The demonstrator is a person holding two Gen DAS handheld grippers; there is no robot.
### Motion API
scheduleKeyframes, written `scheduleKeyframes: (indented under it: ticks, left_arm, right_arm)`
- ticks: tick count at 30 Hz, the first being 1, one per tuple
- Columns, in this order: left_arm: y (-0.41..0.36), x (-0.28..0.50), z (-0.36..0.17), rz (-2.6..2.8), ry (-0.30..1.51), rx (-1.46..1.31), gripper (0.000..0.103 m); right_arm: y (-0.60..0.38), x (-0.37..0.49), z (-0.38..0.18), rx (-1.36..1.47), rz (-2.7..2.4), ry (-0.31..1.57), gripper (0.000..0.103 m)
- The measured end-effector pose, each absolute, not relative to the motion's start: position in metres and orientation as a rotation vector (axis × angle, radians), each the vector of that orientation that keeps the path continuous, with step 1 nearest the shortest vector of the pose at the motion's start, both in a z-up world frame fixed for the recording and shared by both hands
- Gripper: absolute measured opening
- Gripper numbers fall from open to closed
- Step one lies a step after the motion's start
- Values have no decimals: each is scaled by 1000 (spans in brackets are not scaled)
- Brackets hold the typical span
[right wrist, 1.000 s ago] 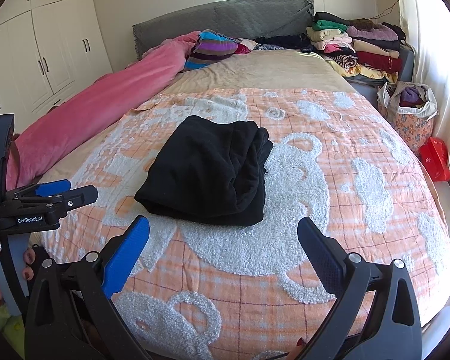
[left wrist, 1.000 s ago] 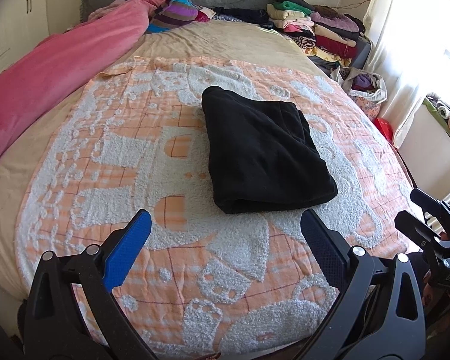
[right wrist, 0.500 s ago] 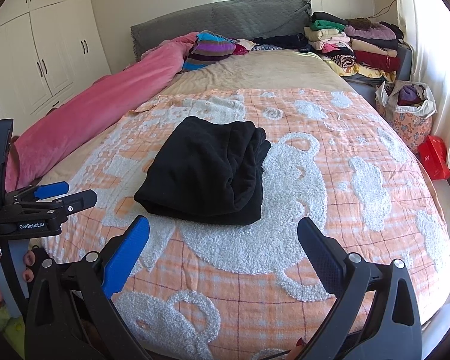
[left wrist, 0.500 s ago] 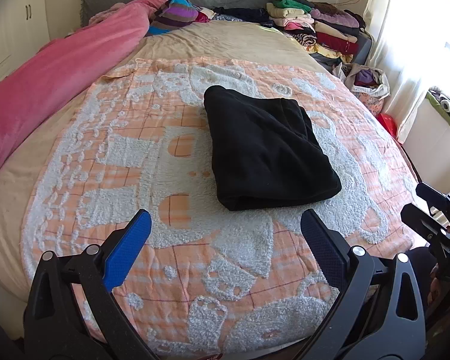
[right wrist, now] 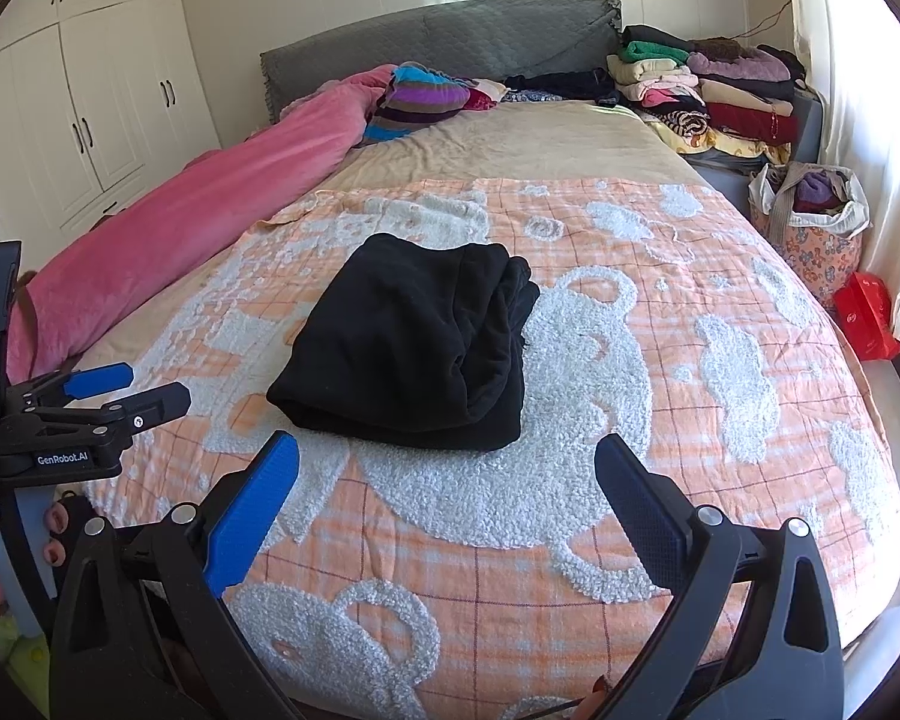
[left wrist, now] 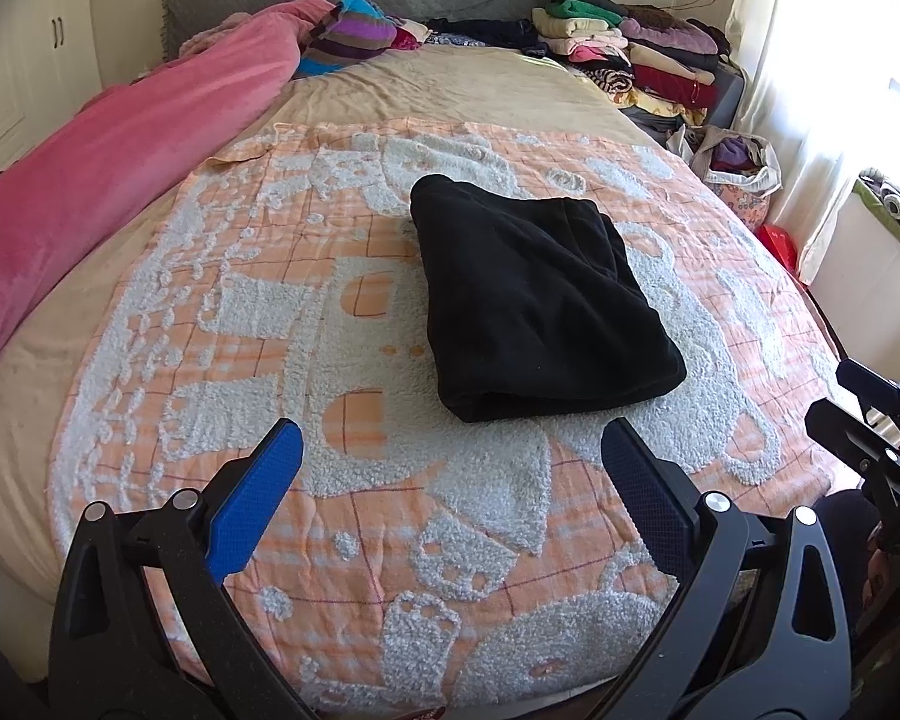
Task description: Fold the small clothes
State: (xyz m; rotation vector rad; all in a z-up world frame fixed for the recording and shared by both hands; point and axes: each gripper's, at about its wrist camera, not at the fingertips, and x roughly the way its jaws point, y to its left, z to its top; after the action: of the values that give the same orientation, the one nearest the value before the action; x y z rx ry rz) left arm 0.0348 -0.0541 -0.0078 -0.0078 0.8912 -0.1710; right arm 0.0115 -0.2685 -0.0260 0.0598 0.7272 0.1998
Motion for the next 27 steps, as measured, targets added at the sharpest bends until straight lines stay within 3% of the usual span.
scheduleKeyframes:
  ticks: [27]
  left_arm:
    - [-50,35,-10,-161,892,3,94]
  right_arm:
    - [-268,12,-27,57,196,732,99]
